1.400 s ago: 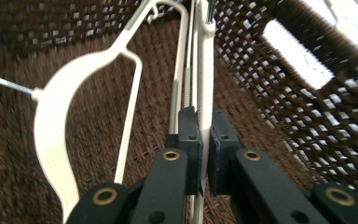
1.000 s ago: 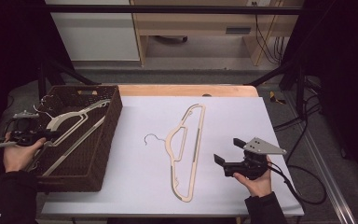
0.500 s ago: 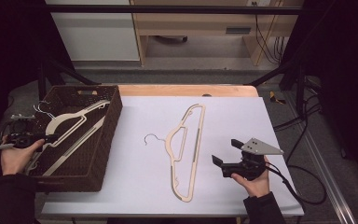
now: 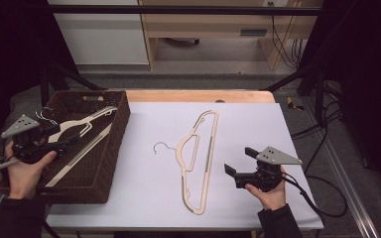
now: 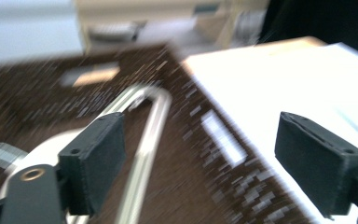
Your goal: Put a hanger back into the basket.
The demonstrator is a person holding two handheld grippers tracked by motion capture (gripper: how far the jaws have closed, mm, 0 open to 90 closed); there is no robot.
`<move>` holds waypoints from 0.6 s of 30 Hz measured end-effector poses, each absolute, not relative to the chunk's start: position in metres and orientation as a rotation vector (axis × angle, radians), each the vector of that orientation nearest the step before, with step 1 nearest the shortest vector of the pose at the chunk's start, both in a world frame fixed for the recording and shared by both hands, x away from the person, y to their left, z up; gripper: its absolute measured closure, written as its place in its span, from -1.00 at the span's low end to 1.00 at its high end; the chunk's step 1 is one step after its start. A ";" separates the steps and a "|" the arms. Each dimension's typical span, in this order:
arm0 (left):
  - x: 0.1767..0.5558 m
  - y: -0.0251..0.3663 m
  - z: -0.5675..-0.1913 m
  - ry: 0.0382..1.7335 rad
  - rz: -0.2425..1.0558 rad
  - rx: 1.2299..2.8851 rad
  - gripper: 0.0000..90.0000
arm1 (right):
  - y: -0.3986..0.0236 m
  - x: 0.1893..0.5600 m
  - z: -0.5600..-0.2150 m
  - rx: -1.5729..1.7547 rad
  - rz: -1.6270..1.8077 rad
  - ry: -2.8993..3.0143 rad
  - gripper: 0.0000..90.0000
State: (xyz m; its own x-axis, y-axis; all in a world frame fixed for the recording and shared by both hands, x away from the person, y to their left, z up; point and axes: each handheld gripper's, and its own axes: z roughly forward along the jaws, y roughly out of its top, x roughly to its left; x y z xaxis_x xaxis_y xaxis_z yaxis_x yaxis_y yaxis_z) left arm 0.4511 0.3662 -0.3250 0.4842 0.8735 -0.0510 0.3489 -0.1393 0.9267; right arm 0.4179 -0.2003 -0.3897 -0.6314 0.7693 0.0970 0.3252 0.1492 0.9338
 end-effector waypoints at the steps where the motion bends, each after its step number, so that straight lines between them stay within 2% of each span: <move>1: 0.448 0.358 -0.324 1.015 0.638 1.704 -0.72 | -0.198 0.418 -0.389 1.040 1.487 2.027 -0.81; 7: 0.431 0.314 -0.327 0.870 0.592 1.683 -0.81 | -0.183 0.417 -0.388 1.022 1.500 2.056 -0.76; 12: 0.423 0.288 -0.340 0.829 0.529 1.655 -0.85 | -0.162 0.416 -0.394 1.021 1.478 2.112 -0.74; 18: 0.425 0.268 -0.357 0.808 0.493 1.699 -0.87 | -0.132 0.418 -0.403 1.006 1.465 2.192 -0.74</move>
State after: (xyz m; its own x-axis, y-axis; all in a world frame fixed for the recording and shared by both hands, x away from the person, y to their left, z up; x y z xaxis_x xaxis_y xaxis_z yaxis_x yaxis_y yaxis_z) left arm 0.4250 0.2683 -0.3567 0.6766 0.7314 -0.0849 0.2598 -0.1293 0.9570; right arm 0.4184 -0.1324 -0.4033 -0.7016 0.7029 0.1171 0.3772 0.2268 0.8979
